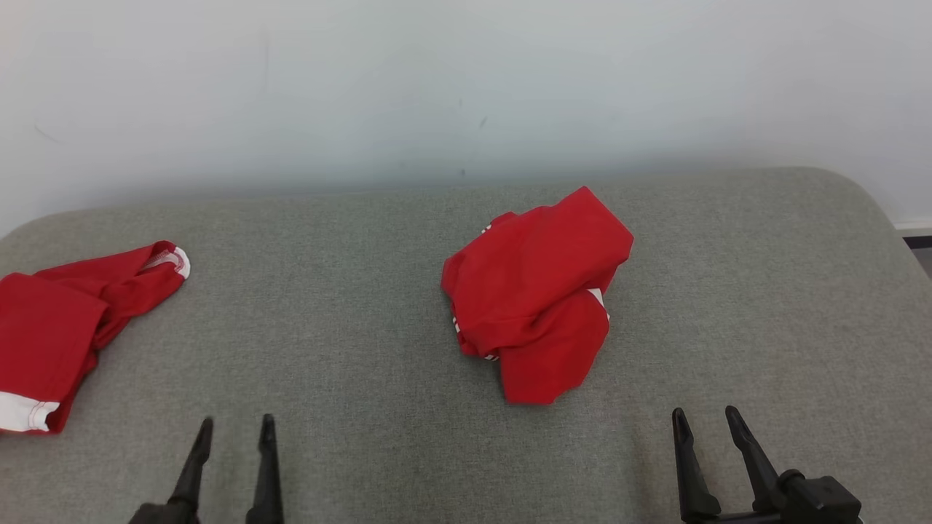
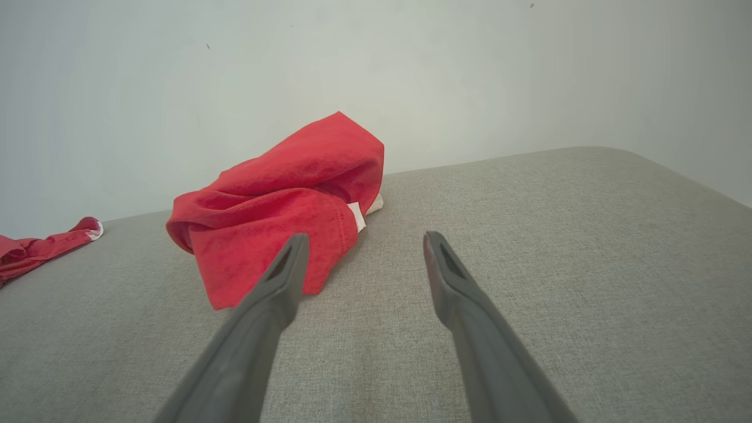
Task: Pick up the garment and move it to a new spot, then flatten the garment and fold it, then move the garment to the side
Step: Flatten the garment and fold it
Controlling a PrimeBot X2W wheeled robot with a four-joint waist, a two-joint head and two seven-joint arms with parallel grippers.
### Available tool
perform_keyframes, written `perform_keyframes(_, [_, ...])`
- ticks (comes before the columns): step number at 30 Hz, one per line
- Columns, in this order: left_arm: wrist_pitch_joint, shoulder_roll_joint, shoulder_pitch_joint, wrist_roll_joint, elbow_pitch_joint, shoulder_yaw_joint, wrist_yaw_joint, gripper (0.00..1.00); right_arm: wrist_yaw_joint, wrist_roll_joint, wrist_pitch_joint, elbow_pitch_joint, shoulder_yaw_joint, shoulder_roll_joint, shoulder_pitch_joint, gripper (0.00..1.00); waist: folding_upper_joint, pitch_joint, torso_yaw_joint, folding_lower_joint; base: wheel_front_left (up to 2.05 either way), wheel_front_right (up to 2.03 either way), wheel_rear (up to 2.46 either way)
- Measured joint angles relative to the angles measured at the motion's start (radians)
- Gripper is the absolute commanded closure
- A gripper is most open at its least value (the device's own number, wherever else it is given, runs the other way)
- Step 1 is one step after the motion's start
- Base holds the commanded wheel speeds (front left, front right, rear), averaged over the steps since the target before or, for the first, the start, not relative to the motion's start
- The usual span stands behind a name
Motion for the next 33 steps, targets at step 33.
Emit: perform_keyframes(33, [0.0,0.07,-0.465,-0.073,0.423,-0.418,-0.002,0.0,0.0,0.095,0.0,0.002,0.034,0.0,-0.106,0.0,0.0001,0.154,-0.302,0.0002,0.0,0.0,0.0])
